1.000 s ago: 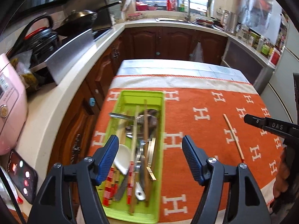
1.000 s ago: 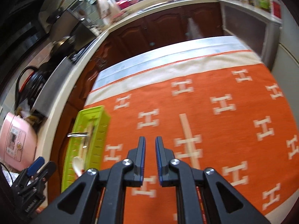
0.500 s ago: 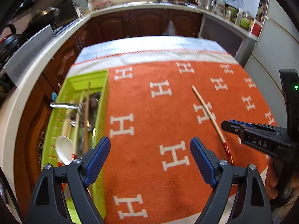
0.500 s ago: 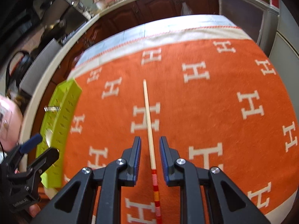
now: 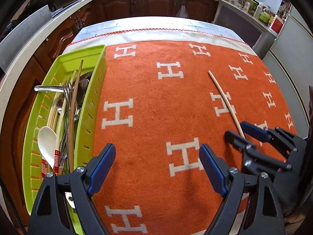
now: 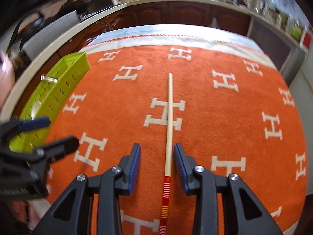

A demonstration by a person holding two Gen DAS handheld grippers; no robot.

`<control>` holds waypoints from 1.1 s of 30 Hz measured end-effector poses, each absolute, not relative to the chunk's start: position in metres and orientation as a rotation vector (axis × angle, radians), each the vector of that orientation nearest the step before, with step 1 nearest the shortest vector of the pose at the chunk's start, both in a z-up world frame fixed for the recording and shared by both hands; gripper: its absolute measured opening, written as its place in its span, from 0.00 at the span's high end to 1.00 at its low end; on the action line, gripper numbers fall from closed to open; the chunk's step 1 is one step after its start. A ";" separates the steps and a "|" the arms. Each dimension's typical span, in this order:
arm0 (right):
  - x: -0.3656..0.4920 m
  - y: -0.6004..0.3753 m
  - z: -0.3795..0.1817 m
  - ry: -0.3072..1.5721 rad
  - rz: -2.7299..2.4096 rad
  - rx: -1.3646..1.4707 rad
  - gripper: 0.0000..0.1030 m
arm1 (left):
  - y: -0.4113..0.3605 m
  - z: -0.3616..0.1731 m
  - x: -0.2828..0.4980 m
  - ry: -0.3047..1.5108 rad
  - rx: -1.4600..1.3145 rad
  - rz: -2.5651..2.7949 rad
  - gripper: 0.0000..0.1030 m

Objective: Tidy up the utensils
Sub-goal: 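Grasp the last red-striped chopstick with the right tool, then carry the chopstick into the green tray and open the right tool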

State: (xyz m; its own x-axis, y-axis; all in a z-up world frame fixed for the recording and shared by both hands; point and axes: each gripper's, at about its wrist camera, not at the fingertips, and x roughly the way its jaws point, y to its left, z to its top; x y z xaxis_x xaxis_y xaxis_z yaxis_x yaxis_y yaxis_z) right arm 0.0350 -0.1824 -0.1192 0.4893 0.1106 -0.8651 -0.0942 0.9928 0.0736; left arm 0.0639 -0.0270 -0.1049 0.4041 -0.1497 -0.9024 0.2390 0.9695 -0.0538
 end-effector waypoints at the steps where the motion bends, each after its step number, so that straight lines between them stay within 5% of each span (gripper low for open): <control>1: 0.034 -0.181 -0.119 1.043 0.124 -0.003 0.64 | -0.027 -0.104 0.064 1.123 0.085 -0.253 0.17; 6: 0.032 -0.177 -0.120 1.025 0.114 -0.057 0.74 | -0.027 -0.097 0.062 1.083 0.076 -0.268 0.17; 8: 0.034 -0.176 -0.119 1.030 0.105 -0.061 0.93 | -0.025 -0.096 0.061 1.083 0.073 -0.271 0.17; 18: 0.037 -0.189 -0.111 1.119 0.122 0.173 0.95 | -0.013 -0.072 0.047 1.032 0.074 -0.291 0.17; 33: 0.044 -0.117 -0.024 1.049 0.344 0.294 0.94 | 0.079 0.003 0.039 0.821 0.088 -0.060 0.13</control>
State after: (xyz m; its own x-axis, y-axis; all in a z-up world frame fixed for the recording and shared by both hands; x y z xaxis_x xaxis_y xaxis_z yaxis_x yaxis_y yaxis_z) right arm 0.0442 -0.1168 -0.0243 0.4542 0.4117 -0.7900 -0.1355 0.9084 0.3955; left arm 0.0386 0.0791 0.0029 0.6803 -0.0196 -0.7327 0.0875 0.9947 0.0547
